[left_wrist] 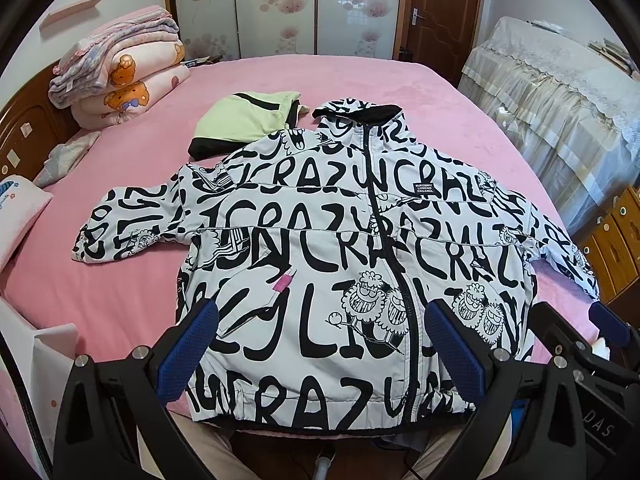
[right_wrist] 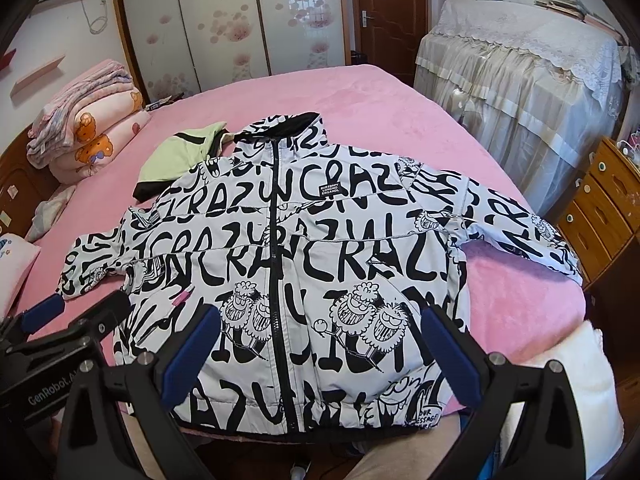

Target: Fold large clothes

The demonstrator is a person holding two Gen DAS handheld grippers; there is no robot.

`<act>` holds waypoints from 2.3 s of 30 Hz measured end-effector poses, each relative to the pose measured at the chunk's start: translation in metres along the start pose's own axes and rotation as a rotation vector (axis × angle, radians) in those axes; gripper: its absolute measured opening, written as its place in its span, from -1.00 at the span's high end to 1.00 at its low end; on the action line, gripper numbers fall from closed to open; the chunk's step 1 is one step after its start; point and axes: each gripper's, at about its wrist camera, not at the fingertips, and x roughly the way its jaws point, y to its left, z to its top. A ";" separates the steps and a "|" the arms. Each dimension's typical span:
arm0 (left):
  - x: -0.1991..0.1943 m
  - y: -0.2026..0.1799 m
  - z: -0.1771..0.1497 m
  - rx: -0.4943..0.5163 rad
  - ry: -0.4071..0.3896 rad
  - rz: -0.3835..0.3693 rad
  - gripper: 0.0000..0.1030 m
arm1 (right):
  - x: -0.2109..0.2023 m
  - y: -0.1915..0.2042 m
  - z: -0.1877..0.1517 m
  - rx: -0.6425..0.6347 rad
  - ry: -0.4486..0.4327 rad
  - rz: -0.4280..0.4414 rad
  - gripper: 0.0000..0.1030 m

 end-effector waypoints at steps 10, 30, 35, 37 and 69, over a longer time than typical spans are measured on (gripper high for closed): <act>-0.002 0.001 -0.001 -0.002 0.007 0.007 -0.98 | -0.007 0.001 -0.004 -0.010 -0.024 -0.004 -0.96; -0.005 0.000 0.000 0.011 -0.020 0.047 -0.95 | -0.004 0.003 -0.004 -0.026 -0.049 -0.071 -0.96; -0.002 -0.002 0.000 0.018 -0.022 0.049 -0.95 | -0.002 0.002 -0.004 -0.030 -0.038 -0.069 -0.96; 0.000 -0.004 0.000 0.023 -0.017 0.052 -0.95 | 0.001 0.002 -0.002 -0.040 -0.031 -0.074 -0.96; 0.014 -0.026 0.003 0.032 -0.031 0.015 -0.94 | 0.018 -0.021 0.002 -0.004 -0.001 -0.018 -0.96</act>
